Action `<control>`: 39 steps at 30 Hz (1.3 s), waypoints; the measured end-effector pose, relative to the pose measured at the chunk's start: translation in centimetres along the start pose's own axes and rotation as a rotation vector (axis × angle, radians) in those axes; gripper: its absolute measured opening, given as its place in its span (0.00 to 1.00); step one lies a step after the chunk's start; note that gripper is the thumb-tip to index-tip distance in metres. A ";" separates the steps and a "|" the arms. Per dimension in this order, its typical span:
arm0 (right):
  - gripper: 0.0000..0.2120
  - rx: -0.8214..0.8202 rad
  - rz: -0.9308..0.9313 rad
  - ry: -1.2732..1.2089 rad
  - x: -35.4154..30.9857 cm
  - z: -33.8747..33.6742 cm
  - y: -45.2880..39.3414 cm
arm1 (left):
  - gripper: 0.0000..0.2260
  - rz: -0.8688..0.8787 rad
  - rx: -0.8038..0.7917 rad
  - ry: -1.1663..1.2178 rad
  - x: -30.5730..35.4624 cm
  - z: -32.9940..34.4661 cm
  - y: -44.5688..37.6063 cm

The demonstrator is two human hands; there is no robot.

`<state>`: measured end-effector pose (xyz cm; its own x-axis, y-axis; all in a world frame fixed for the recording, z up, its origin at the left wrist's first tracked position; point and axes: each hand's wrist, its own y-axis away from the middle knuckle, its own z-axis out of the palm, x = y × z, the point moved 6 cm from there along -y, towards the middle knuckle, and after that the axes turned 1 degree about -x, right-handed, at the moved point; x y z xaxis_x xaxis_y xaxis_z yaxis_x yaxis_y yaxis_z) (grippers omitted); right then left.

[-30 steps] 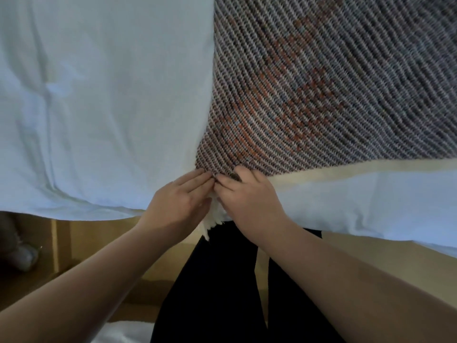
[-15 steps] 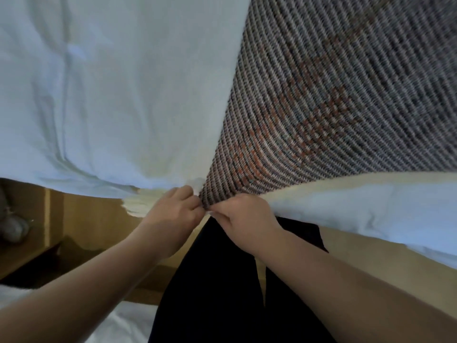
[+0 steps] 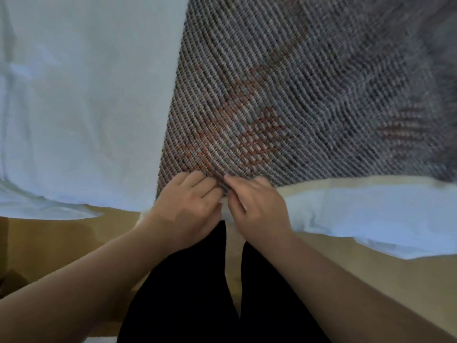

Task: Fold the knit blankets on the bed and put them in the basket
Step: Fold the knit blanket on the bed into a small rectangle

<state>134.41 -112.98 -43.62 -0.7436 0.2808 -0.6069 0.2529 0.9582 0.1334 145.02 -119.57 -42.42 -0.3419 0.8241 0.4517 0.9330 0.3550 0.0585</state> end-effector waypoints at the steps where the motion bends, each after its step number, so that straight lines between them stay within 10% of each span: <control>1: 0.15 0.021 0.038 0.028 1.3 -1.7 0.4 | 0.08 0.043 0.006 0.003 1.5 0.3 -1.8; 20: 0.18 0.406 0.229 0.216 35.1 -26.3 15.7 | 0.18 0.294 -0.008 -0.084 32.0 15.6 -30.9; 39: 0.07 0.251 0.213 0.240 42.4 -24.9 14.1 | 0.14 0.215 -0.164 -0.021 32.5 20.6 -34.8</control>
<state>91.09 -86.21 -47.97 -0.7741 0.5046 -0.3823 0.5381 0.8426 0.0225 99.11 -96.12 -48.11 -0.1342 0.8826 0.4505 0.9896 0.0957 0.1073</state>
